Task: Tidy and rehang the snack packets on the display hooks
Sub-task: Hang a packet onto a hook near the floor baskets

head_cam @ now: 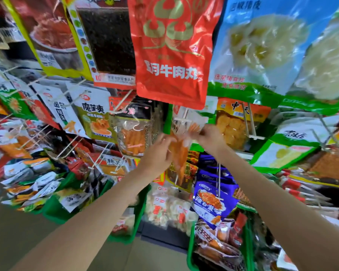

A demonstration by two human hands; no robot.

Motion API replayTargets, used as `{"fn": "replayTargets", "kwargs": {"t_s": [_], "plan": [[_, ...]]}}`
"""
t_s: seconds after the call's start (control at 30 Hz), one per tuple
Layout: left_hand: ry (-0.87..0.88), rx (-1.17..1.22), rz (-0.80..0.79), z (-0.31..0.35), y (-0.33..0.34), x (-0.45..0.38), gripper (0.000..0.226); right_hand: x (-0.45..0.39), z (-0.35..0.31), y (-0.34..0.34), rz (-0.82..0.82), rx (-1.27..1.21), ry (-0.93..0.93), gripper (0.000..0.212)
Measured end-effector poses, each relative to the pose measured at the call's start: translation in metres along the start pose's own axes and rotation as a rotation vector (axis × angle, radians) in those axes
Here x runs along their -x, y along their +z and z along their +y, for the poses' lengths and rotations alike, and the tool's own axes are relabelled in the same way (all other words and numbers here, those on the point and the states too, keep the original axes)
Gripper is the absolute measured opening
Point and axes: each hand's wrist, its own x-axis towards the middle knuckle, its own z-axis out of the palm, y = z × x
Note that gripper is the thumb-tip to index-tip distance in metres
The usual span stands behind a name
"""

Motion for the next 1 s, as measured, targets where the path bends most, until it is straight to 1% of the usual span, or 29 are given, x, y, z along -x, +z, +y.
{"fn": "replayTargets", "kwargs": {"t_s": [0.07, 0.1, 0.17, 0.2, 0.3, 0.33, 0.37, 0.4, 0.43, 0.47, 0.5, 0.53, 0.57, 0.6, 0.7, 0.77, 0.83, 0.87, 0.93, 1.0], "plan": [[0.060, 0.031, 0.130, 0.008, -0.010, -0.004, 0.034, 0.019, -0.003, 0.005, -0.146, -0.006, -0.092, 0.015], [0.065, 0.052, 0.190, 0.012, -0.016, -0.005, 0.035, 0.027, -0.007, 0.004, -0.198, -0.055, -0.110, 0.016], [0.077, 0.080, 0.244, 0.017, -0.027, -0.006, 0.042, 0.036, -0.017, 0.002, -0.281, -0.161, -0.120, 0.030], [0.106, 0.065, 0.234, 0.016, -0.032, -0.006, 0.047, 0.038, -0.023, 0.002, -0.318, -0.159, -0.145, 0.033], [0.213, -0.013, 0.165, 0.009, -0.049, -0.004, 0.061, 0.048, -0.047, 0.010, -0.433, 0.036, -0.297, 0.030], [0.240, -0.028, 0.139, 0.004, -0.056, -0.004, 0.062, 0.049, -0.054, 0.015, -0.459, 0.052, -0.335, 0.034], [0.259, -0.031, 0.118, -0.002, -0.065, -0.002, 0.057, 0.050, -0.061, 0.022, -0.466, 0.046, -0.357, 0.041], [0.262, -0.019, 0.109, -0.009, -0.072, 0.000, 0.048, 0.047, -0.067, 0.028, -0.455, 0.016, -0.367, 0.047], [0.238, 0.000, 0.107, -0.018, -0.082, 0.001, 0.036, 0.042, -0.074, 0.035, -0.440, -0.017, -0.350, 0.050], [0.187, 0.013, 0.110, -0.029, -0.091, 0.005, 0.024, 0.036, -0.080, 0.043, -0.421, -0.047, -0.322, 0.048], [0.123, 0.013, 0.112, -0.042, -0.101, 0.009, 0.017, 0.029, -0.087, 0.051, -0.414, -0.073, -0.305, 0.041], [0.060, 0.005, 0.112, -0.057, -0.113, 0.015, 0.013, 0.023, -0.093, 0.061, -0.428, -0.094, -0.292, 0.029], [0.003, 0.006, 0.106, -0.073, -0.125, 0.023, 0.011, 0.017, -0.100, 0.074, -0.443, -0.101, -0.284, 0.014], [-0.056, 0.025, 0.101, -0.090, -0.138, 0.033, 0.011, 0.011, -0.110, 0.088, -0.442, -0.097, -0.293, 0.006], [-0.233, 0.154, 0.092, -0.153, -0.178, 0.065, 0.012, -0.005, -0.151, 0.141, -0.492, -0.082, -0.317, 0.020], [-0.319, 0.218, 0.117, -0.201, -0.207, 0.086, 0.012, -0.020, -0.184, 0.185, -0.500, -0.119, -0.295, 0.020], [-0.387, 0.250, 0.165, -0.248, -0.241, 0.107, 0.020, -0.038, -0.217, 0.239, -0.489, -0.093, -0.295, 0.018], [-0.409, 0.263, 0.184, -0.271, -0.257, 0.117, 0.020, -0.046, -0.234, 0.268, -0.494, -0.063, -0.319, 0.017], [-0.462, 0.257, 0.194, -0.317, -0.289, 0.138, 0.011, -0.058, -0.269, 0.324, -0.504, -0.001, -0.361, 0.012], [-0.498, 0.217, 0.155, -0.362, -0.319, 0.155, 0.006, -0.066, -0.306, 0.377, -0.525, 0.049, -0.394, 0.022]]}}
